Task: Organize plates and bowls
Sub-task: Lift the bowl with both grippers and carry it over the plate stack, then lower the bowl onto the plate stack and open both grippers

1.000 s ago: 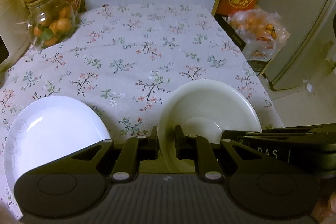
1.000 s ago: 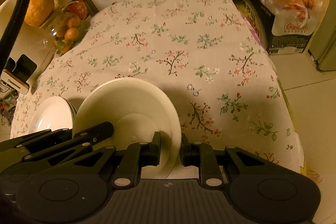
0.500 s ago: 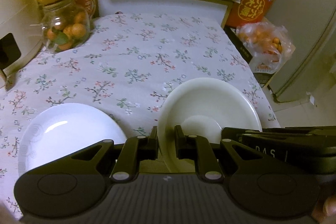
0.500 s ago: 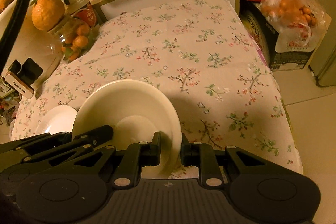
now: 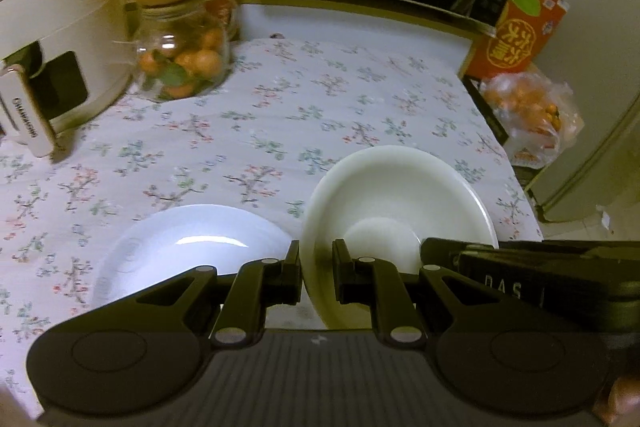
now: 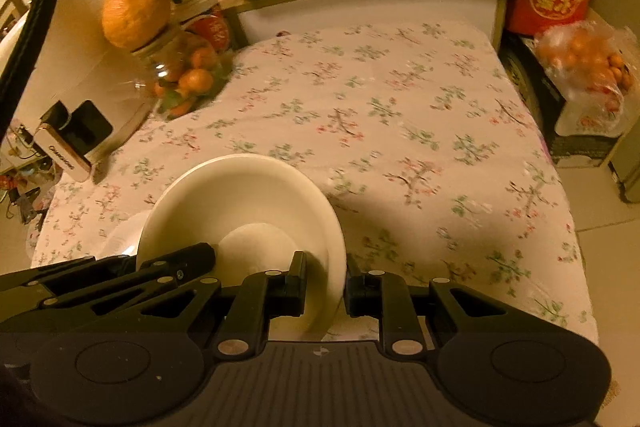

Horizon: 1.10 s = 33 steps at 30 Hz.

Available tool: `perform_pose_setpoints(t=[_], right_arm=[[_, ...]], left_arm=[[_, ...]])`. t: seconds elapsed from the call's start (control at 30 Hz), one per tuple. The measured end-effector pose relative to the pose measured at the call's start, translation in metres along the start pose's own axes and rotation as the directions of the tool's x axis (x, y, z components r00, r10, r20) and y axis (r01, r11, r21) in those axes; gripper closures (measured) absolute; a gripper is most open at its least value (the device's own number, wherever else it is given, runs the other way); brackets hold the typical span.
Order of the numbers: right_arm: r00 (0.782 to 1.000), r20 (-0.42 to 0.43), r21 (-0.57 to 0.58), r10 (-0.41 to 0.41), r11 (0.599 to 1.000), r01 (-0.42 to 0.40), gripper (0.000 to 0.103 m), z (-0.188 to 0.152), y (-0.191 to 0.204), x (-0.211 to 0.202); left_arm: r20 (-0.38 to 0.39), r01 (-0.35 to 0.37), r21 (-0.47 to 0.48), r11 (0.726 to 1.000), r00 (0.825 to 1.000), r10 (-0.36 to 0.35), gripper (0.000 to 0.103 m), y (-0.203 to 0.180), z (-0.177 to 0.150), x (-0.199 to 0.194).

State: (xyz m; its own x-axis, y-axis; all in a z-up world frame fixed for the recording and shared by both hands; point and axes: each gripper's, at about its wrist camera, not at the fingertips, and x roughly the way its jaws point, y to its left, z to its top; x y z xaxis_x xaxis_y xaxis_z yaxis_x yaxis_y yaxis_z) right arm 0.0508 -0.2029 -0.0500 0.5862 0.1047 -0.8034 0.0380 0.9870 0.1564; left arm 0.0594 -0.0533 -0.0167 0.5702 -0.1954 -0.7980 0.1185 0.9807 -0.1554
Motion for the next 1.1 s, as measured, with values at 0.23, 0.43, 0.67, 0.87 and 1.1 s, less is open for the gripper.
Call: perform_pose_setpoints(t=[0.23, 0.43, 0.67, 0.87, 1.1], right_arm=[[0.999, -0.016, -0.064, 0.051, 0.997, -0.052, 0.085, 0.008, 0.039, 0.011], [0.993, -0.078, -0.127, 0.088, 0.987, -0.097, 0.085, 0.0, 0.071, 0.027], [0.986, -0.126, -0.157, 0.105, 0.98, -0.125, 0.085, -0.006, 0.092, 0.039], [0.981, -0.165, -0.154, 0.101, 0.98, -0.127, 0.085, -0.011, 0.096, 0.046], [0.978, -0.186, -0.142, 0.099, 0.982, -0.127, 0.085, -0.011, 0.094, 0.05]], left_arm=[[-0.018, -0.046, -0.064, 0.997, 0.999, 0.045, 0.09, 0.04, -0.006, -0.01], [-0.056, -0.078, -0.118, 0.99, 0.996, 0.072, 0.09, 0.069, -0.017, -0.013], [-0.084, -0.1, -0.135, 0.986, 0.992, 0.09, 0.09, 0.086, -0.024, -0.013], [-0.11, -0.104, -0.133, 0.986, 0.99, 0.089, 0.09, 0.088, -0.026, -0.009], [-0.126, -0.107, -0.139, 0.984, 0.988, 0.089, 0.089, 0.091, -0.028, -0.005]])
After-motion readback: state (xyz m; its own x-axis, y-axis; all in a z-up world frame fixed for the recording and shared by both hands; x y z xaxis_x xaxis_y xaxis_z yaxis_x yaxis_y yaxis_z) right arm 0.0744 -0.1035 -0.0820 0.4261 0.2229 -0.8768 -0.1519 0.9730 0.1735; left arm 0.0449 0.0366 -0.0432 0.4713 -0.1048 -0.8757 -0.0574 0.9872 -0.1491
